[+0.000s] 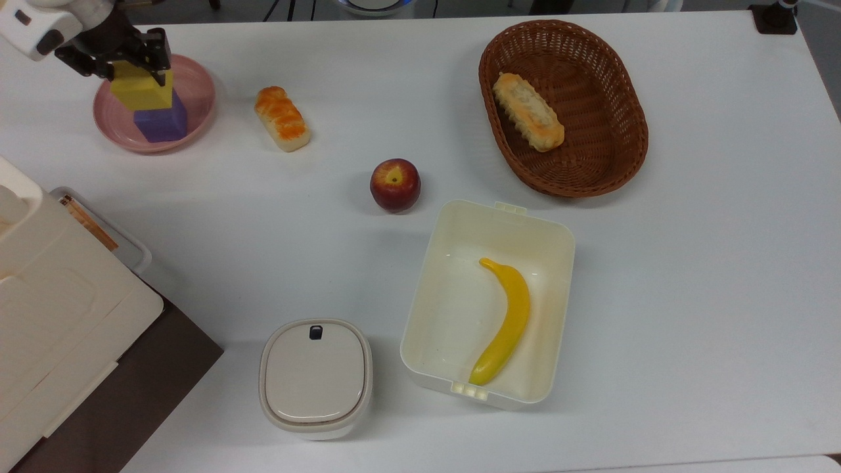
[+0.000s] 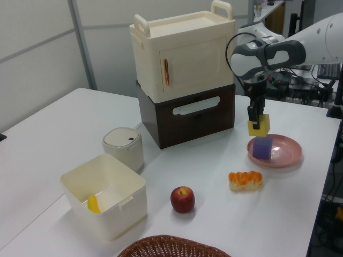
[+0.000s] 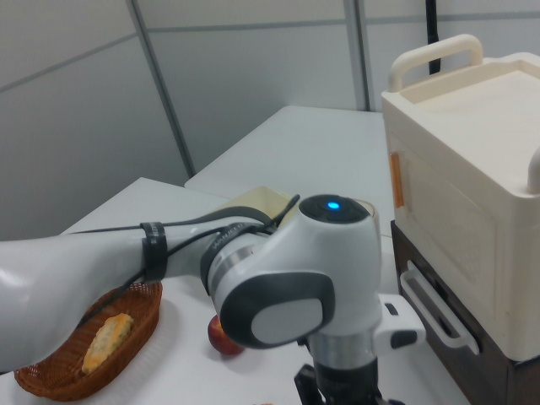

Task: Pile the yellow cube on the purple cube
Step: 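Lower the yellow cube onto the top of the purple cube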

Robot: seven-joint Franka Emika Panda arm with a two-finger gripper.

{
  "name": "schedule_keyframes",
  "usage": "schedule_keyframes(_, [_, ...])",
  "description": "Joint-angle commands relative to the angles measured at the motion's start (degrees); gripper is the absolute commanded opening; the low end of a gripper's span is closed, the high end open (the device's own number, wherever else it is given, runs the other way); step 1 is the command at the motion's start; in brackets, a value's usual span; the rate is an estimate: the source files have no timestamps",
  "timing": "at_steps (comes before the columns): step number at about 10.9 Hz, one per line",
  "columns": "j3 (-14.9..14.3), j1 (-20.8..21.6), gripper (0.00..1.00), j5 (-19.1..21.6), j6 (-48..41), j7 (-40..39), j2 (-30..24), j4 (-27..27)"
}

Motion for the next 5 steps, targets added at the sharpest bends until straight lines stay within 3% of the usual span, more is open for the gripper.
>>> schedule_keyframes(1, [-0.07,-1.66,0.12,-2.14,1.32,-3.41,0.86,-1.0])
schedule_keyframes(2, [0.01,-1.75,0.21,-2.23,1.32,-3.59,1.48,-1.0])
schedule_keyframes(4, [0.01,-1.67,0.79,-2.23,1.32,-3.5,2.1,-1.0])
schedule_keyframes(5, [0.01,-1.67,0.88,-2.14,1.32,-3.5,2.1,-1.0])
